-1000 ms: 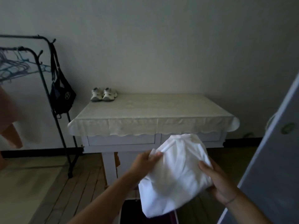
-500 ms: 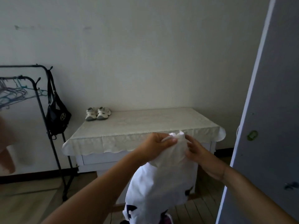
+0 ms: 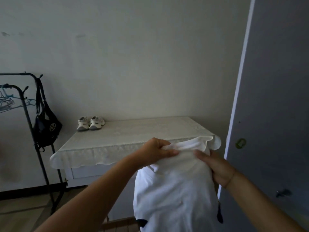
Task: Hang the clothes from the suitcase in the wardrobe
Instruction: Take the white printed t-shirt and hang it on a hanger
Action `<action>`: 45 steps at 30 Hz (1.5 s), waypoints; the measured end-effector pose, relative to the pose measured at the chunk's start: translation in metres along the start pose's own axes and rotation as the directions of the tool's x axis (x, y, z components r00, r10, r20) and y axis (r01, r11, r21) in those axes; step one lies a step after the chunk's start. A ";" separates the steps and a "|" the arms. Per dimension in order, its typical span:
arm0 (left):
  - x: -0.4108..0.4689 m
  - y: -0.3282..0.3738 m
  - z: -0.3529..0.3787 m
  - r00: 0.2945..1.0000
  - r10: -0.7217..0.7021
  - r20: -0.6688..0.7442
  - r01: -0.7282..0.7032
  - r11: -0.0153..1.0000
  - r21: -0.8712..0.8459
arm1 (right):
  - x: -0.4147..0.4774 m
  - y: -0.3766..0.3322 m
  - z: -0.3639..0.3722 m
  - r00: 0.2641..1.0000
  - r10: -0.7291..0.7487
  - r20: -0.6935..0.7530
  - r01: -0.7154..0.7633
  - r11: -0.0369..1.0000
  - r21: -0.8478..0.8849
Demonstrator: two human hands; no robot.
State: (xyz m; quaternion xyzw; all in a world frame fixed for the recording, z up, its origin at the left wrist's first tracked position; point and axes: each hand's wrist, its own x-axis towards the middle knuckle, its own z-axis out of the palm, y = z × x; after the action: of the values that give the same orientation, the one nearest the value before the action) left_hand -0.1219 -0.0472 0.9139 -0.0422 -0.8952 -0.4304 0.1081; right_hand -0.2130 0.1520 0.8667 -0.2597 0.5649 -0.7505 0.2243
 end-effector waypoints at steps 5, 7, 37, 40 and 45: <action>0.021 -0.010 0.017 0.999 0.019 0.051 -0.038 0.913 0.406 | -0.006 -0.024 -0.028 0.953 -0.185 -0.242 0.182 0.983 -0.035; 0.030 -0.017 0.020 1.000 0.029 0.009 -0.031 0.937 0.349 | -0.007 -0.031 -0.044 0.911 -0.254 -0.324 0.248 0.967 -0.061; 0.203 0.128 0.207 0.926 0.335 0.173 -0.205 0.833 -0.515 | -0.164 -0.104 -0.224 0.248 -0.510 -0.824 -0.085 0.836 -0.542; 0.214 0.140 0.237 0.909 0.390 0.147 -0.289 0.844 -0.452 | -0.177 -0.107 -0.243 0.188 -0.472 -0.861 -0.032 0.874 -0.486; 0.238 0.160 0.294 0.912 0.376 0.166 -0.261 0.841 -0.474 | -0.187 -0.117 -0.293 0.093 -0.388 -0.917 0.102 0.920 -0.379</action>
State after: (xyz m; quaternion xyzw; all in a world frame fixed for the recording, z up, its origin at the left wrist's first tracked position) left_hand -0.3728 0.2783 0.9124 -0.2694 -0.7601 -0.5890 0.0515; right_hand -0.2632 0.5143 0.8878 0.1801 0.5981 -0.6937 -0.3588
